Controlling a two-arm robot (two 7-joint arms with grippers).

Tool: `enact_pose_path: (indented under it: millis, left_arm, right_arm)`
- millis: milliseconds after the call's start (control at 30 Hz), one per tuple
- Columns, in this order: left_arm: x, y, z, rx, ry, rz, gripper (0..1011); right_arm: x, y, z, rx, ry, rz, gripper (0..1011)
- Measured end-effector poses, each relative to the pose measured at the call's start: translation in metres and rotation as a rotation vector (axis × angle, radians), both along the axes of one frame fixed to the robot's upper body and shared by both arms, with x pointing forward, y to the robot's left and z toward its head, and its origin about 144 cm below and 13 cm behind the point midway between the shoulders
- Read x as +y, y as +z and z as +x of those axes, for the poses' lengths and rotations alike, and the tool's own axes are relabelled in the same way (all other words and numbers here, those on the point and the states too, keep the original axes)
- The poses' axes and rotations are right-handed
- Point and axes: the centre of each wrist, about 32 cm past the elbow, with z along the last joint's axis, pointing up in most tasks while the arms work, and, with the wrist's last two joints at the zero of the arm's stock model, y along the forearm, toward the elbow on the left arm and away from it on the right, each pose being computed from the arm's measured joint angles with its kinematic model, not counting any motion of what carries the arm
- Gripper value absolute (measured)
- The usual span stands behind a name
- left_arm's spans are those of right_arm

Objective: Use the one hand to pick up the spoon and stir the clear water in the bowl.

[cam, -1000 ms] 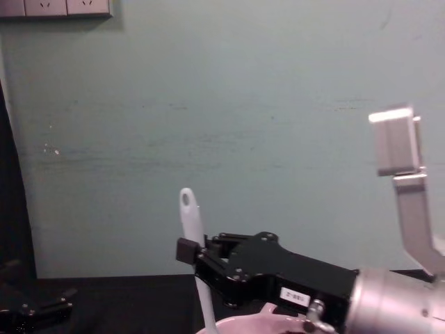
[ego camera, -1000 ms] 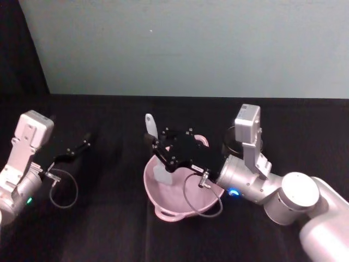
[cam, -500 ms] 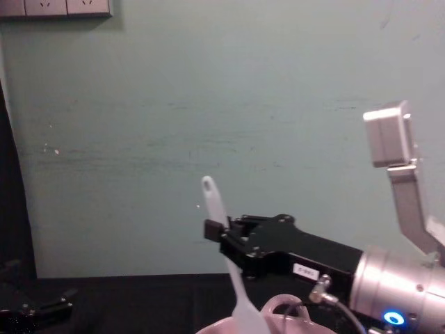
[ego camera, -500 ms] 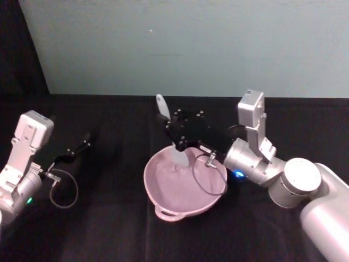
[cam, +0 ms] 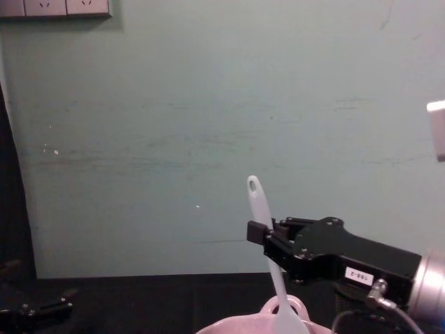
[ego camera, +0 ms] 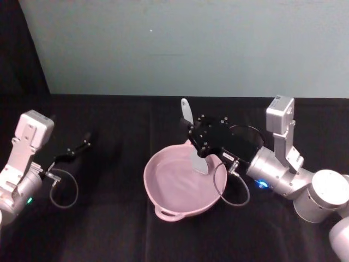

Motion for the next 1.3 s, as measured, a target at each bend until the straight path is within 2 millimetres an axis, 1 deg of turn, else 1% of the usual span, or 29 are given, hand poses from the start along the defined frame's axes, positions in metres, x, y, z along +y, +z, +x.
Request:
enact_pose_path:
  millis: [267, 400, 433, 600, 933, 1300]
  left_arm:
    - [0.000, 0.000, 0.000, 0.000, 0.000, 0.000, 1005]
    - [0.000, 0.000, 0.000, 0.000, 0.000, 0.000, 1005]
    - [0.000, 0.000, 0.000, 0.000, 0.000, 0.000, 1005]
    - [0.000, 0.000, 0.000, 0.000, 0.000, 0.000, 1005]
    - [0.000, 0.000, 0.000, 0.000, 0.000, 0.000, 1005]
    - [0.000, 0.000, 0.000, 0.000, 0.000, 0.000, 1005]
  right_arm:
    - [-0.002, 0.007, -0.018, 0.045, 0.010, 0.007, 118]
    - [-0.006, 0.013, -0.029, 0.073, 0.006, 0.007, 118]
    - [-0.006, 0.013, -0.029, 0.073, 0.006, 0.007, 118]
    - [-0.014, 0.027, -0.038, 0.115, 0.009, -0.040, 118]
    - [-0.023, 0.050, -0.047, 0.183, 0.033, -0.130, 118]
    - [-0.028, 0.066, -0.053, 0.186, 0.036, -0.158, 118]
